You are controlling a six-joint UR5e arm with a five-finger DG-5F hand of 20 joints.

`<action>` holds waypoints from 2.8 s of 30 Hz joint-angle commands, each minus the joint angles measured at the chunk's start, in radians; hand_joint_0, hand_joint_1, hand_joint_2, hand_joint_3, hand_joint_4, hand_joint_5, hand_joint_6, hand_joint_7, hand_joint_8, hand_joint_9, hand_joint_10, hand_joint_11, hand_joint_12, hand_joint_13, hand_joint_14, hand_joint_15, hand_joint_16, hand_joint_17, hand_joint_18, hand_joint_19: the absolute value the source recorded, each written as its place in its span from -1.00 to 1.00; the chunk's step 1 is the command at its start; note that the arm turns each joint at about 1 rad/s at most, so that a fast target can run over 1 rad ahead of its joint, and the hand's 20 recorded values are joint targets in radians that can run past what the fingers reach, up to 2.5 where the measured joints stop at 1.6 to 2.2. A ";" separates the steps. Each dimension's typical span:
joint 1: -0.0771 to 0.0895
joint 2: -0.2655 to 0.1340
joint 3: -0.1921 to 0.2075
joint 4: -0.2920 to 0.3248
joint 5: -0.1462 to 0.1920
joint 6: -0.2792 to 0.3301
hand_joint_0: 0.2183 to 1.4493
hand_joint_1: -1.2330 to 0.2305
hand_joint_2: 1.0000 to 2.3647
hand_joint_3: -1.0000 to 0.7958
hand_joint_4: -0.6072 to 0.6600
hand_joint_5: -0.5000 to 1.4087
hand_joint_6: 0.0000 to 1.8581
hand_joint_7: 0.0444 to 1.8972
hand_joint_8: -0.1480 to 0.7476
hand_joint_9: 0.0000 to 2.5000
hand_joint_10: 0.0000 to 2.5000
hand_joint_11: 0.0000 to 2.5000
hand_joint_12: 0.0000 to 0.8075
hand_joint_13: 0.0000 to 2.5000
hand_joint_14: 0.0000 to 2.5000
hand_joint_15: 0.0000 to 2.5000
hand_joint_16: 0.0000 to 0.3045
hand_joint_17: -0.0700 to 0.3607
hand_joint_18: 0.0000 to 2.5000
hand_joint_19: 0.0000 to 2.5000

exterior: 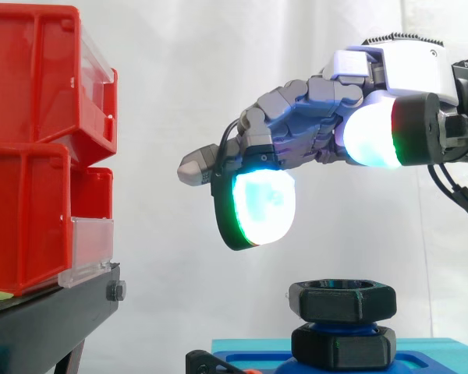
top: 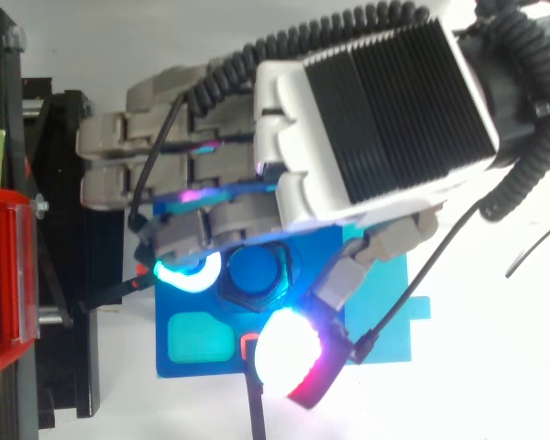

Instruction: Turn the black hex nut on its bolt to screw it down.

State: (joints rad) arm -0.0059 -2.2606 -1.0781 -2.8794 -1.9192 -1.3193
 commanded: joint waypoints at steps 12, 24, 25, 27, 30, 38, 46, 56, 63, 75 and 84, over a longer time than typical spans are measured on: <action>0.069 -0.034 -0.014 0.018 0.049 -0.014 -0.56 0.12 -1.00 -0.44 0.03 -0.55 -0.42 0.29 -0.38 -0.69 -1.00 -1.00 -0.20 -0.75 -1.00 -1.00 -0.62 -0.07 -0.79 -0.75; 0.078 -0.037 -0.016 -0.001 0.042 -0.032 -0.55 0.12 -1.00 -0.44 0.05 -0.54 -0.46 0.39 -0.37 -0.69 -1.00 -1.00 -0.22 -0.75 -1.00 -1.00 -0.63 -0.09 -0.78 -0.76; 0.078 -0.037 -0.016 -0.006 0.039 -0.038 -0.56 0.12 -1.00 -0.44 0.07 -0.54 -0.46 0.40 -0.35 -0.69 -1.00 -1.00 -0.21 -0.75 -1.00 -1.00 -0.63 -0.09 -0.78 -0.75; 0.075 -0.037 -0.016 -0.018 0.025 -0.064 -0.56 0.12 -1.00 -0.44 0.10 -0.54 -0.46 0.41 -0.34 -0.69 -1.00 -1.00 -0.21 -0.75 -1.00 -1.00 -0.63 -0.09 -0.78 -0.75; 0.073 -0.036 -0.016 -0.023 0.017 -0.087 -0.56 0.13 -1.00 -0.44 0.09 -0.54 -0.46 0.42 -0.33 -0.69 -1.00 -1.00 -0.20 -0.75 -1.00 -1.00 -0.63 -0.09 -0.78 -0.75; 0.058 -0.037 -0.016 -0.021 -0.004 -0.103 -0.56 0.13 -1.00 -0.44 0.11 -0.54 -0.45 0.40 -0.33 -0.70 -1.00 -1.00 -0.20 -0.75 -1.00 -1.00 -0.63 -0.09 -0.78 -0.75; 0.044 -0.037 -0.016 -0.020 -0.011 -0.106 -0.57 0.13 -1.00 -0.44 0.13 -0.55 -0.42 0.35 -0.30 -0.69 -1.00 -1.00 -0.20 -0.75 -1.00 -1.00 -0.63 -0.08 -0.78 -0.76; 0.015 -0.037 -0.016 -0.023 -0.049 -0.120 -0.57 0.14 -1.00 -0.44 0.16 -0.56 -0.39 0.31 -0.29 -0.70 -1.00 -1.00 -0.19 -0.75 -1.00 -1.00 -0.63 -0.08 -0.77 -0.75; -0.006 -0.037 -0.017 -0.029 -0.083 -0.121 -0.57 0.15 -1.00 -0.44 0.17 -0.56 -0.39 0.29 -0.28 -0.70 -1.00 -1.00 -0.19 -0.75 -1.00 -1.00 -0.63 -0.08 -0.77 -0.75; -0.065 -0.037 -0.016 -0.031 -0.150 -0.135 -0.58 0.24 -1.00 -0.44 0.17 -0.56 -0.38 0.27 -0.28 -0.71 -1.00 -1.00 -0.18 -0.76 -1.00 -1.00 -0.62 -0.07 -0.79 -0.74; -0.086 -0.037 -0.016 -0.031 -0.185 -0.135 -0.58 0.25 -1.00 -0.44 0.16 -0.56 -0.38 0.27 -0.28 -0.71 -1.00 -1.00 -0.18 -0.76 -1.00 -1.00 -0.63 -0.08 -0.79 -0.75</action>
State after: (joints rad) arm -0.0846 -2.2980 -1.0940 -2.9122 -2.0918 -1.4541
